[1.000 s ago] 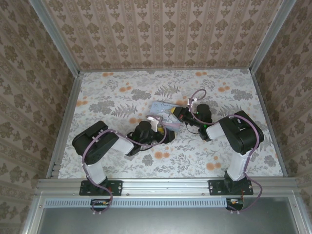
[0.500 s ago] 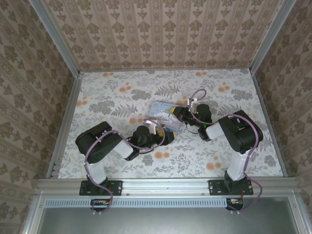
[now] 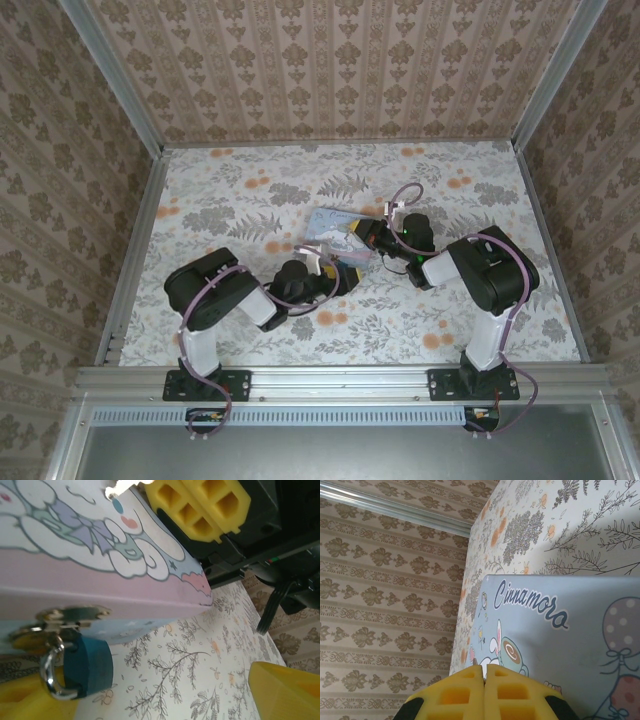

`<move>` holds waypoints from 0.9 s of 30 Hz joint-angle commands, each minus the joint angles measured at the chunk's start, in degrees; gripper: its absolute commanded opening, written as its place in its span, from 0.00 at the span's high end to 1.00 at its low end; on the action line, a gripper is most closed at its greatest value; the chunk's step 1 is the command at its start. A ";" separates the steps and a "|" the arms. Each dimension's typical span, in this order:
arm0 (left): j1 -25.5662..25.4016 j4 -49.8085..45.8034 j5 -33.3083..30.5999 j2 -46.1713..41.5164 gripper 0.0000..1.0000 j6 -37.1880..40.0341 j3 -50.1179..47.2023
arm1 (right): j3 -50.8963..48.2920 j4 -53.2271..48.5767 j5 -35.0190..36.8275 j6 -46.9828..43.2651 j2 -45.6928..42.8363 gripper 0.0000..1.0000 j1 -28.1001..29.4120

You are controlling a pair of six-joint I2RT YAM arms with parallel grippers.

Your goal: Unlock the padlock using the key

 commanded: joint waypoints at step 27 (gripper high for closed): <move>1.20 1.08 -5.05 7.15 0.58 -4.31 -2.13 | -0.09 0.11 0.43 0.75 2.04 1.00 -0.05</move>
